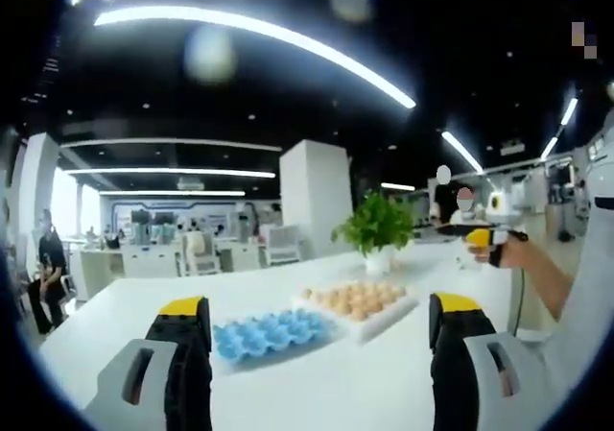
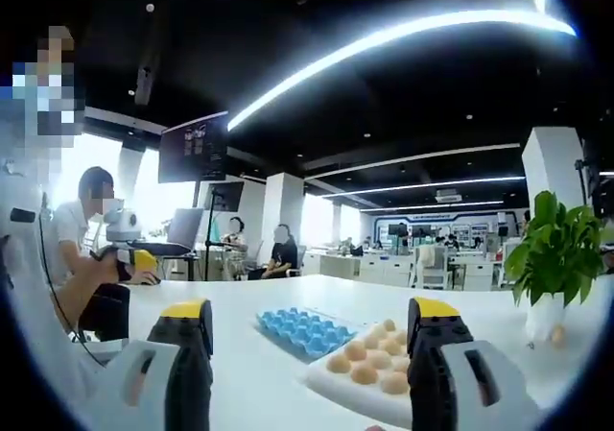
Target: Pick up the eggs on the table and place them into the egg tray on the table
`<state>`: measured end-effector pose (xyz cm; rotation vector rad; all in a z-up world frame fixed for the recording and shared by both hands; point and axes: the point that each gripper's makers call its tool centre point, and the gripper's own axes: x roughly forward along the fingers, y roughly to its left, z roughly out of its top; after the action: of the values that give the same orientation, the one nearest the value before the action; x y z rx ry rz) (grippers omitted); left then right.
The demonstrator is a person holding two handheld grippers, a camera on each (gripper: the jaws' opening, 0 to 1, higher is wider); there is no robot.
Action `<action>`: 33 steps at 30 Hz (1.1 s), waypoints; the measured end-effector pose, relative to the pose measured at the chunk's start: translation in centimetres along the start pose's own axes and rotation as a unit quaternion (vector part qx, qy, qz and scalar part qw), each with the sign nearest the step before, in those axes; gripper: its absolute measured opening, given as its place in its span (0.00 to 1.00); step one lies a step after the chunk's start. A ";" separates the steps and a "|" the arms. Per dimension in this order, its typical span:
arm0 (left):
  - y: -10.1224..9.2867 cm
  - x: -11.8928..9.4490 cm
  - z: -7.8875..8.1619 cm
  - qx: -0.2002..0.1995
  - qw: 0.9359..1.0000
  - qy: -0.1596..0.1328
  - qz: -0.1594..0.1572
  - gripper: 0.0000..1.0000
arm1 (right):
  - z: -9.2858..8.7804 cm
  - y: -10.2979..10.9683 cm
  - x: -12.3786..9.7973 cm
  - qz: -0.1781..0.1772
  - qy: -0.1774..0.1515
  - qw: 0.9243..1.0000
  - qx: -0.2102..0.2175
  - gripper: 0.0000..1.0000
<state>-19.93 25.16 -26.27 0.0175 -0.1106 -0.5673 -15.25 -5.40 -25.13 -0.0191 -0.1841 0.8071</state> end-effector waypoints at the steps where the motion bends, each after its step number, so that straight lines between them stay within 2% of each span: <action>1: 0.0 0.0 -0.1 0.001 1.000 0.002 0.000 0.96 | 0.0 0.0 0.0 0.000 0.001 1.000 -0.002 0.87; 13: 0.3 0.1 -0.6 0.004 1.000 0.011 0.008 0.96 | -0.3 0.0 0.2 0.003 0.006 1.000 -0.004 0.87; 33: 0.1 0.2 -0.9 0.009 1.000 0.014 0.002 0.94 | -0.5 0.5 0.4 0.010 0.010 1.000 -0.005 0.87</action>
<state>-19.58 25.14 -27.14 0.0421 -0.0878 -0.5622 -15.32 -4.74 -25.62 -0.0381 -0.1683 0.8249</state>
